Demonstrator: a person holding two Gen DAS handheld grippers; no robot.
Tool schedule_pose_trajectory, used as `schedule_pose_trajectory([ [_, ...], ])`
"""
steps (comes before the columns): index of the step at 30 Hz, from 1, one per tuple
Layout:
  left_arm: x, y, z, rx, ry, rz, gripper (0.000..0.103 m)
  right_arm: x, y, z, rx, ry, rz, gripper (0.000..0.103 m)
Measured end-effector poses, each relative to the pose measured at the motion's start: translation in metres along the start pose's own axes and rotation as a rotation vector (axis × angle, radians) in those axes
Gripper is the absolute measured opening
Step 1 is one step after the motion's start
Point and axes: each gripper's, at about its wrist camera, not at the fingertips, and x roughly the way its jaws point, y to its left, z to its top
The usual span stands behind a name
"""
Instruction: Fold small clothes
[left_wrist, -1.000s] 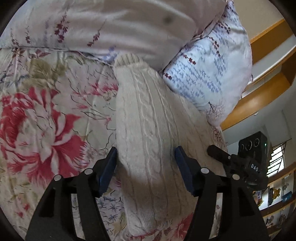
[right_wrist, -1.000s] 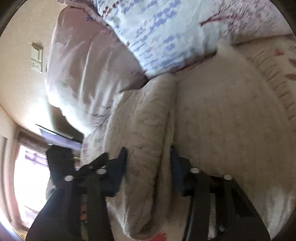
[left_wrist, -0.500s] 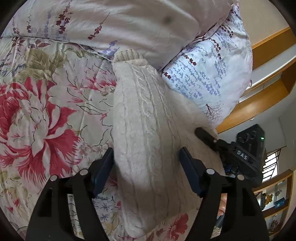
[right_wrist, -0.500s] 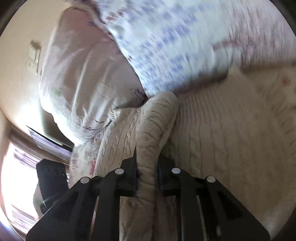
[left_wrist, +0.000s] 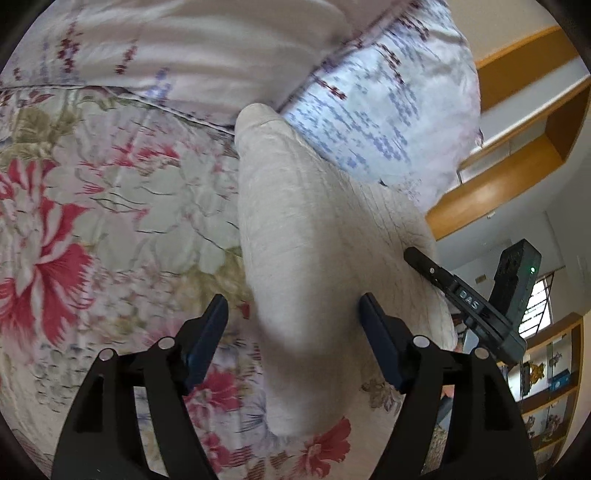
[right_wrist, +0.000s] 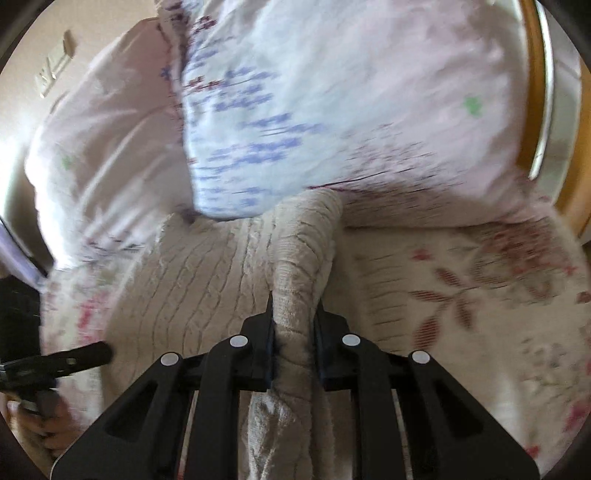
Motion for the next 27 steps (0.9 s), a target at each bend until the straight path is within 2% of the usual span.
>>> schedule_pose_trajectory([
  [2, 0.004, -0.005, -0.002, 0.016, 0.005, 0.003, 0.073, -0.002, -0.010, -0.003, -0.030, -0.017, -0.058, 0.017],
  [5, 0.010, -0.011, -0.006, 0.036, 0.017, 0.011, 0.073, -0.006, -0.011, -0.008, -0.084, -0.047, -0.096, 0.017],
  [8, 0.014, -0.011, -0.009, 0.035, 0.028, 0.010, 0.073, -0.017, -0.004, -0.011, -0.148, -0.120, -0.150, 0.017],
  [10, 0.016, -0.011, -0.010, 0.036, 0.034, 0.010, 0.073, -0.021, -0.006, -0.011, -0.144, -0.147, -0.166, 0.017],
  [12, 0.018, -0.010, -0.011, 0.039, 0.038, 0.008, 0.073, -0.017, -0.010, -0.011, -0.130, -0.134, -0.169, 0.017],
  [15, 0.021, -0.012, -0.011, 0.040, 0.048, 0.002, 0.073, 0.001, -0.022, -0.016, -0.089, -0.062, -0.171, 0.017],
  [18, 0.023, -0.011, -0.012, 0.037, 0.060, 0.002, 0.073, 0.010, -0.035, -0.019, -0.011, -0.009, -0.142, 0.024],
  [20, 0.021, -0.011, -0.013, 0.038, 0.059, -0.001, 0.073, 0.001, -0.049, -0.018, 0.084, -0.003, -0.097, 0.046],
  [22, 0.017, -0.009, -0.014, 0.030, 0.063, -0.015, 0.073, -0.011, -0.059, -0.021, 0.141, -0.010, -0.046, 0.055],
  [24, 0.016, -0.006, -0.015, 0.018, 0.066, -0.029, 0.072, -0.025, -0.068, -0.030, 0.189, -0.009, 0.022, 0.055],
  [27, 0.015, -0.003, -0.017, 0.009, 0.066, -0.038, 0.071, -0.034, -0.079, -0.043, 0.237, 0.014, 0.071, 0.055],
])
